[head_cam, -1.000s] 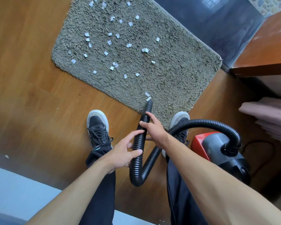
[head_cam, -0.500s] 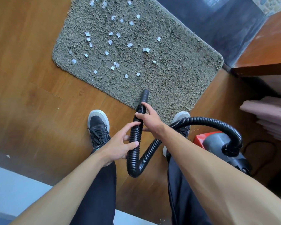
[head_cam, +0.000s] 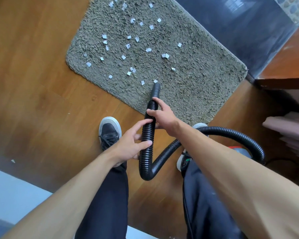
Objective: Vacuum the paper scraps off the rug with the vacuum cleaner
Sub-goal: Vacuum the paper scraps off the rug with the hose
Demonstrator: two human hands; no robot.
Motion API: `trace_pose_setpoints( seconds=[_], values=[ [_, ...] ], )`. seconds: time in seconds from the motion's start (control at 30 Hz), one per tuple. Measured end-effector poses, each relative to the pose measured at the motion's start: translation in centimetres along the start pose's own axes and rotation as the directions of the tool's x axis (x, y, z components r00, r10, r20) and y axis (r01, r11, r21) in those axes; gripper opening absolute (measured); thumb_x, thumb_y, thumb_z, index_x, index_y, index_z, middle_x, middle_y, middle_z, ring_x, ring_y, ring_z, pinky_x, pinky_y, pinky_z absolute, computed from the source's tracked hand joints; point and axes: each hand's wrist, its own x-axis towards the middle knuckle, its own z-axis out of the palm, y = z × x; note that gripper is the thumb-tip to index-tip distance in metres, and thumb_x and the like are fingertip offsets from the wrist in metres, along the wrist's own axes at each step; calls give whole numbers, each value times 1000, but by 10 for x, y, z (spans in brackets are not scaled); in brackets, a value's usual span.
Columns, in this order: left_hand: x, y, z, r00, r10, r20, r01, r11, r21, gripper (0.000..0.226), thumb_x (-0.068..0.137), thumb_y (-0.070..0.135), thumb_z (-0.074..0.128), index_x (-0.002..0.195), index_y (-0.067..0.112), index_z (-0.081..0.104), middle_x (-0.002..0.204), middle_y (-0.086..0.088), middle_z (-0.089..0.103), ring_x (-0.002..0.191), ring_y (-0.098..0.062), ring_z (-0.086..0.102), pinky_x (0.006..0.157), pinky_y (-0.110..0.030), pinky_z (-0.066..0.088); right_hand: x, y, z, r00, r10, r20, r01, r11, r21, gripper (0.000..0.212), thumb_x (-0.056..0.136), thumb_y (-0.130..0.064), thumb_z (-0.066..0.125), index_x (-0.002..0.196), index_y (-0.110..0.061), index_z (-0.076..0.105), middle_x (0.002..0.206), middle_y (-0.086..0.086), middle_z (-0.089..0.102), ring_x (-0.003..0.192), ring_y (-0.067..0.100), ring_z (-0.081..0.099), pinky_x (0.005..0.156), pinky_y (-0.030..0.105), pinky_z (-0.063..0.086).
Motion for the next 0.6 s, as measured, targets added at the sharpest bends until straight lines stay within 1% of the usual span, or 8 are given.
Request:
trace_pose_setpoints(
  seconds=[0.07, 0.13, 0.37, 0.43, 0.5, 0.6],
  values=[
    [3, 3, -3, 1000, 4, 6, -4, 1000, -10, 61, 95, 8, 61, 131, 55, 45, 111, -14, 67, 84, -19, 65, 81, -55, 56, 3, -4, 0, 1000, -4, -3, 4, 1000, -1, 61, 95, -8, 57, 149, -29, 35, 122, 4, 58, 88, 14, 64, 70, 40, 59],
    [3, 4, -5, 1000, 7, 8, -7, 1000, -23, 61, 95, 8, 60, 132, 54, 45, 109, -12, 68, 84, -19, 65, 77, -50, 58, 4, -8, 1, 1000, -5, 3, 5, 1000, -17, 62, 95, -9, 57, 149, -29, 35, 123, 5, 58, 90, 15, 64, 72, 42, 60],
    [2, 2, -13, 1000, 3, 6, -3, 998, -57, 61, 95, 8, 60, 133, 52, 43, 103, -7, 68, 84, -19, 67, 69, -43, 60, 6, -16, 10, 999, 25, 35, -22, 997, -72, 63, 95, -9, 57, 149, -30, 34, 129, 7, 57, 97, 18, 64, 72, 42, 60],
    [1, 1, -17, 1000, 1, 5, -1, 997, -73, 60, 95, 8, 60, 132, 52, 44, 103, -8, 68, 87, -23, 68, 73, -47, 60, 7, -18, 13, 999, 24, 47, -19, 995, -101, 62, 95, -9, 57, 149, -30, 34, 129, 7, 56, 98, 17, 64, 69, 40, 60],
    [-1, -2, -20, 1000, 3, 1, -3, 996, -91, 59, 95, 8, 60, 131, 53, 45, 104, -10, 68, 94, -32, 69, 78, -54, 59, 8, -19, 18, 998, 17, 61, -8, 991, -136, 61, 95, -10, 57, 149, -30, 35, 129, 7, 56, 99, 18, 63, 67, 38, 60],
    [-5, -6, -22, 1000, 3, -3, -3, 992, -128, 59, 96, 8, 59, 130, 53, 45, 111, -20, 65, 104, -44, 65, 80, -59, 57, 10, -20, 26, 997, 17, 75, -3, 983, -184, 61, 95, -9, 57, 148, -29, 36, 127, 7, 56, 98, 19, 62, 69, 41, 60]
  ],
)
